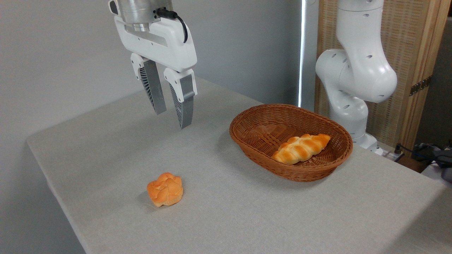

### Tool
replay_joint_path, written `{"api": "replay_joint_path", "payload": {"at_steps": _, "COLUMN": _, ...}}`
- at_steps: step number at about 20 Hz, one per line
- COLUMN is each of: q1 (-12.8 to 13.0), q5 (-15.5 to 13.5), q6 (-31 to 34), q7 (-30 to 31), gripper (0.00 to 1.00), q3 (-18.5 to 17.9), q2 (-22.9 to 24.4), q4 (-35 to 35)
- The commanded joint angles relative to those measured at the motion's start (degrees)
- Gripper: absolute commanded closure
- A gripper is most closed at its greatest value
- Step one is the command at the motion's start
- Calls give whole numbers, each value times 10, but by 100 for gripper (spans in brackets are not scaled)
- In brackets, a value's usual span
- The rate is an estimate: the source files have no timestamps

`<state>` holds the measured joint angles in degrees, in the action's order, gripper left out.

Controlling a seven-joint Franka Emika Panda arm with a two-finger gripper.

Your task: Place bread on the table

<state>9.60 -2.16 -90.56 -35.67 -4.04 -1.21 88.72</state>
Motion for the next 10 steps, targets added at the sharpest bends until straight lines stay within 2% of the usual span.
{"api": "replay_joint_path", "payload": {"at_steps": 1, "q1": -43, "q5": 2, "q6": 22, "q7": -1, "gripper": 0, "q3": 39, "q2": -6, "q4": -17}}
{"api": "replay_joint_path", "payload": {"at_steps": 10, "q1": -43, "q5": 9, "q6": 18, "q7": -4, "gripper": 0, "q3": 40, "q2": -5, "q4": -14}}
